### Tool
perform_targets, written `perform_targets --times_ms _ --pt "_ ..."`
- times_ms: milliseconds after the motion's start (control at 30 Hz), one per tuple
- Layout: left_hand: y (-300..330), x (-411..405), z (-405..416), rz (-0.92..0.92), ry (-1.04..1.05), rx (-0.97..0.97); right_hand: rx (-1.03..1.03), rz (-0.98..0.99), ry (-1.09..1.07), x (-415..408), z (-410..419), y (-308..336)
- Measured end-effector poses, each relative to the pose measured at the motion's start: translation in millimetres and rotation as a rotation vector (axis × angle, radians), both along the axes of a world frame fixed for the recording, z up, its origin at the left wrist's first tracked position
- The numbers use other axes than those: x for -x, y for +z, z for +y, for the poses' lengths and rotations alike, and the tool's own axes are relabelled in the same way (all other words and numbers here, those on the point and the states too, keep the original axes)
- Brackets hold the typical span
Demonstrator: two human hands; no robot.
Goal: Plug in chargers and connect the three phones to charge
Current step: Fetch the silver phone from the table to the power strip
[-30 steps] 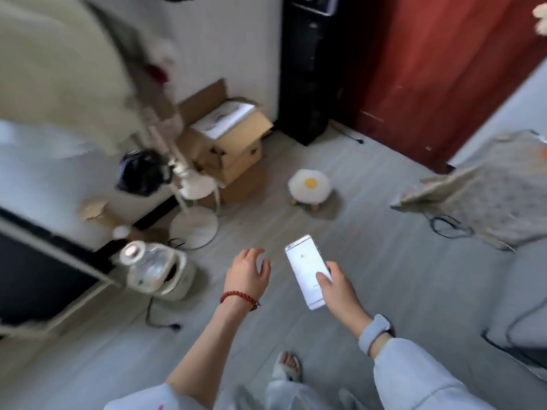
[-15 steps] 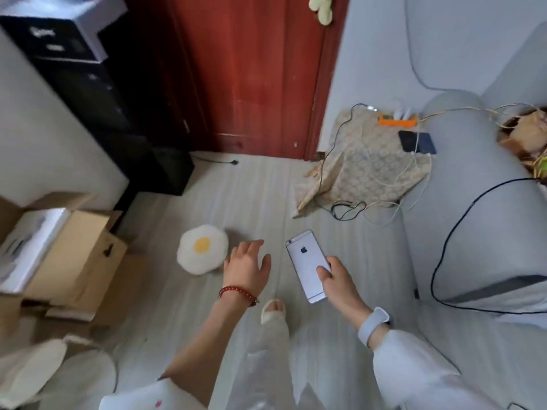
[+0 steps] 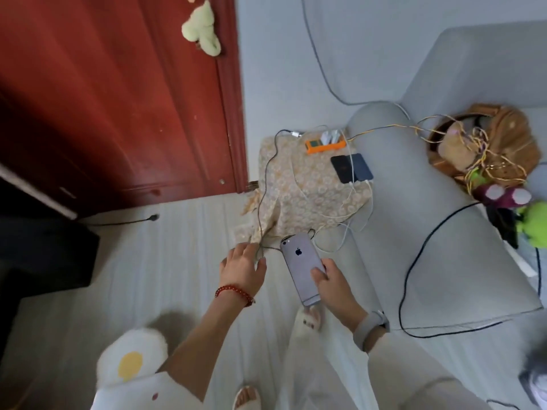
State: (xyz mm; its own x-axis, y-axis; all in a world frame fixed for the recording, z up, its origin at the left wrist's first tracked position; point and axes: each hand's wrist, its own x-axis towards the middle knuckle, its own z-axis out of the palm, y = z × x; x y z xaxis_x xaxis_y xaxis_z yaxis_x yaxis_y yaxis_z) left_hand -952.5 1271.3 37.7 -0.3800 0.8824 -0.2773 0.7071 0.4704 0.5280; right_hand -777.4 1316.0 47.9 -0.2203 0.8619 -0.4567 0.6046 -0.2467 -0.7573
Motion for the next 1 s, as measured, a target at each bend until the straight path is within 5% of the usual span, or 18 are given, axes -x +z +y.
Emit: perform_targets --times_ms 567,1000 --pt "-132.9 -3.5 369.4 -0.222 0.223 0.207 0.265 -0.096 -0.086 7.7 413.8 -140.1" --pt "-256.0 64.4 477.1 -0.145 0.313 0.257 0.234 -0.317 -0.054 50.8 509.3 -274.6"
